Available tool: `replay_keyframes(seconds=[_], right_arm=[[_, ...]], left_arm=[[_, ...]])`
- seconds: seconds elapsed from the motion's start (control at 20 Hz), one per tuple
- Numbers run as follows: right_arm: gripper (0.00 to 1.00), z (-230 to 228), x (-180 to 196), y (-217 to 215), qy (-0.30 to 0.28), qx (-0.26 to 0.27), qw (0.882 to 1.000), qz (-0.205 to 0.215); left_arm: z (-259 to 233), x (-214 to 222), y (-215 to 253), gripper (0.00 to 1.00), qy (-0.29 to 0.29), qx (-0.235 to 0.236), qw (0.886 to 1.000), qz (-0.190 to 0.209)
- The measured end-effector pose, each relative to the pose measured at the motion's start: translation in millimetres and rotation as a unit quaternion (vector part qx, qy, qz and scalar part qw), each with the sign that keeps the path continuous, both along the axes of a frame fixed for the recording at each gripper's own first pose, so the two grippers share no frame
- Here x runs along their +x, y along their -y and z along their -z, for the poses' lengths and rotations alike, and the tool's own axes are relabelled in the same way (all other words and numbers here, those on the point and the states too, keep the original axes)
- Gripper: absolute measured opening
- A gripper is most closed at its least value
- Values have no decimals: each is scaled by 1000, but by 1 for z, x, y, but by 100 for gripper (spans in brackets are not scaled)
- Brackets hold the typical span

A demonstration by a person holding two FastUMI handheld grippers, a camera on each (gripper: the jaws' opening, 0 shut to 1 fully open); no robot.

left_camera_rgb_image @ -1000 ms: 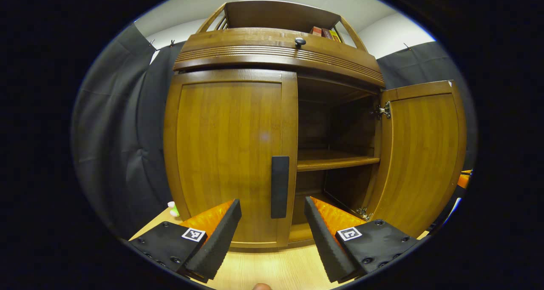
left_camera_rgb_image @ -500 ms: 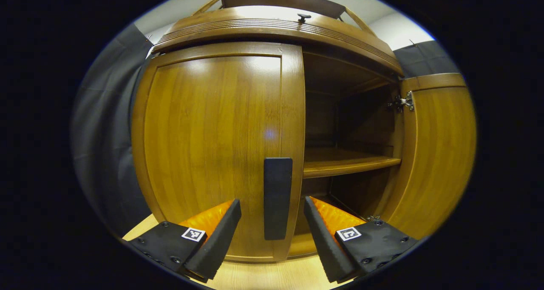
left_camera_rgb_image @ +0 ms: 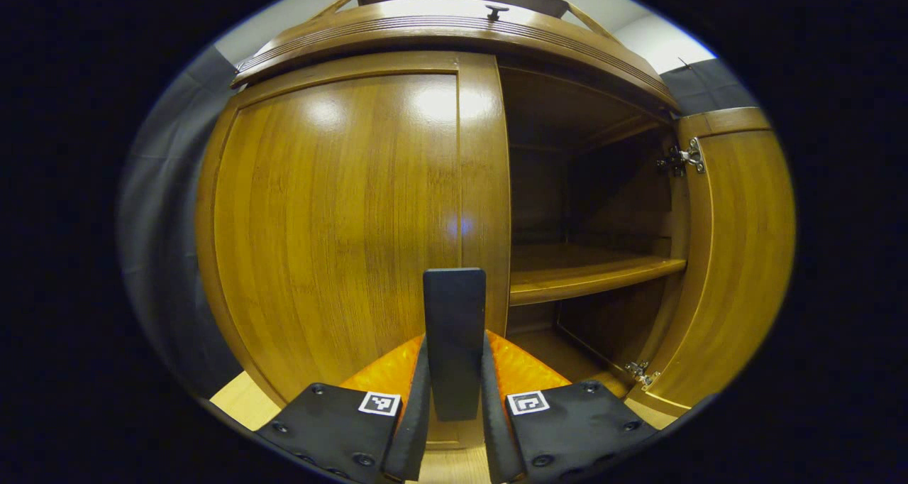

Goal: Open the right door of the double-door shoe cabinet with the right hand, and open the left door with the left hand.

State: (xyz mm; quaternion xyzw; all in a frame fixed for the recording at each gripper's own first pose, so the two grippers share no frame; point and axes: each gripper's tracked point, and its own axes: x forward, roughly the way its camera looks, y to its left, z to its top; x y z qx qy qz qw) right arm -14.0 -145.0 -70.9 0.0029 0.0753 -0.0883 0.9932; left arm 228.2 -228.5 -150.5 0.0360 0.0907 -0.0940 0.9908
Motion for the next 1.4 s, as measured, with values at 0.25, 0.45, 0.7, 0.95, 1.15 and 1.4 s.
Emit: replay_keyframes(seconds=[0.25, 0.45, 0.7, 0.95, 1.15, 1.4], right_arm=[[82, -2, -2, -10, -5, 2, 1000, -5], [82, -8, -9, -22, -4, 2, 1000, -9], [82, -21, -18, -37, 1, -1, 1000, -14], [82, -30, -28, -54, 3, -3, 1000, -20], [82, -36, -33, -74, 8, -2, 999, -34], [82, -39, -32, -99, 11, 0, 998, -54]], left_arm=[[-3, -22, -1, 39, -10, -21, 1000, 16], [-8, -51, -10, 39, -18, -28, 999, 36], [-15, -92, -31, 38, -20, -28, 998, 54], [-24, -130, -59, 38, -18, -27, 998, 61], [-28, -156, -89, 39, -19, -25, 998, 57], [-34, -176, -120, 30, -15, -17, 999, 44]])
